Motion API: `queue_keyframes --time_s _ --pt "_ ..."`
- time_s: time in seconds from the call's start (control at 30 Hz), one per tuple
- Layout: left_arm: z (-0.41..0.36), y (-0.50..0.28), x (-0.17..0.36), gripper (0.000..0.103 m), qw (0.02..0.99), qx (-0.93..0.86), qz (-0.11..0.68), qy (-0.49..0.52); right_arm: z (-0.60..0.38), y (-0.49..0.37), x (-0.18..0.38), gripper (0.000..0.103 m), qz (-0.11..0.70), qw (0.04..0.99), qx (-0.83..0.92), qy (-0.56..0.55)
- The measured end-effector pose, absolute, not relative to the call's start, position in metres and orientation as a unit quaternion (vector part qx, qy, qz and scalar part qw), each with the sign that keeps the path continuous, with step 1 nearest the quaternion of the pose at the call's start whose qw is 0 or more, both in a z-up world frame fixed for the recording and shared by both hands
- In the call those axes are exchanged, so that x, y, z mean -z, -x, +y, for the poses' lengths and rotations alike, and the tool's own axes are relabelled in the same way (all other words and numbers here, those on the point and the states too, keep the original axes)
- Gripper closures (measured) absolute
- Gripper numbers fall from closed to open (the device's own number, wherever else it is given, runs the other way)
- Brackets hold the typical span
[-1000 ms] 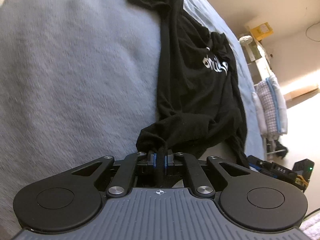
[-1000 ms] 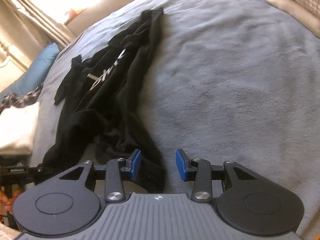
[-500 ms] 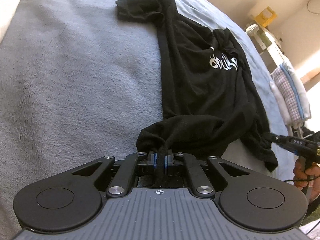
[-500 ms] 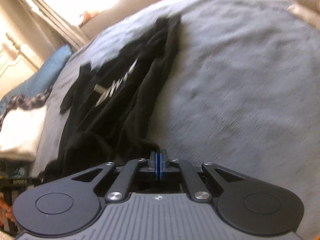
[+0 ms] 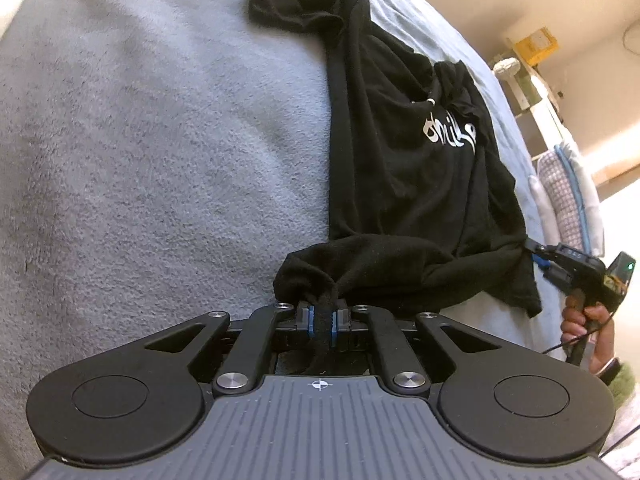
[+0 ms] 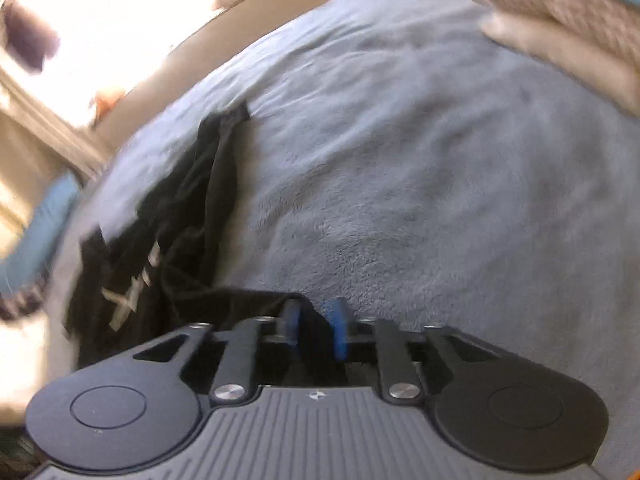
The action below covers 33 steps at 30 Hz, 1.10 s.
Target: Fold clothes
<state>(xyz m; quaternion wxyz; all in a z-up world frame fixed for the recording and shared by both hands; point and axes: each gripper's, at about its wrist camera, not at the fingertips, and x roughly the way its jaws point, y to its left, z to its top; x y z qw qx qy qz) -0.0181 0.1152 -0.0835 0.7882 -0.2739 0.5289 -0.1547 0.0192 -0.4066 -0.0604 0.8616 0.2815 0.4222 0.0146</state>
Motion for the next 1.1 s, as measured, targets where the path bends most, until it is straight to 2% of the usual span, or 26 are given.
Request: queue_keyframes --time_s 0.1,0.27,0.33,0.4,0.5,0.6,0.67,0.73,0.77,0.83,0.9,1.1 --pt "0.117 0.018 0.084 0.095 0.783 0.159 0.531 0.282 -0.420 -0.003 0.053 0.057 0.414 0.851 -0.014 -0.322" --pt "0.119 0.014 0.087 0.094 0.773 0.163 0.534 0.303 -0.433 0.035 0.056 0.057 0.458 0.795 -0.027 -0.397" --pt "0.118 0.012 0.088 0.091 0.770 0.166 0.534 0.308 -0.429 0.049 0.064 0.057 0.471 0.765 -0.047 -0.436" --pt "0.118 0.011 0.088 0.084 0.766 0.170 0.534 0.315 -0.425 0.063 0.073 0.057 0.483 0.733 -0.067 -0.475" --pt "0.117 0.009 0.087 0.081 0.760 0.172 0.537 0.322 -0.408 0.059 0.088 0.058 0.497 0.723 -0.073 -0.474" --pt "0.115 0.009 0.085 0.079 0.763 0.173 0.537 0.316 -0.399 0.046 0.102 0.063 0.488 0.726 -0.064 -0.481" --pt "0.113 0.010 0.084 0.079 0.765 0.170 0.535 0.315 -0.399 0.036 0.110 0.073 0.478 0.727 -0.054 -0.490" --pt "0.111 0.012 0.085 0.079 0.768 0.164 0.532 0.315 -0.400 0.031 0.114 0.097 0.469 0.730 -0.047 -0.496" --pt "0.110 0.013 0.084 0.079 0.771 0.163 0.530 0.312 -0.399 0.029 0.114 0.100 0.467 0.732 -0.044 -0.494" --pt "0.107 0.014 0.083 0.081 0.778 0.164 0.527 0.300 -0.401 0.029 0.110 0.100 0.466 0.735 -0.041 -0.491" --pt "0.106 0.015 0.081 0.095 0.779 0.165 0.528 0.296 -0.407 0.033 0.102 0.101 0.469 0.735 -0.042 -0.488" --pt "0.126 0.016 0.072 0.099 0.753 0.174 0.535 0.341 -0.423 0.046 0.076 0.101 0.478 0.734 -0.043 -0.479"
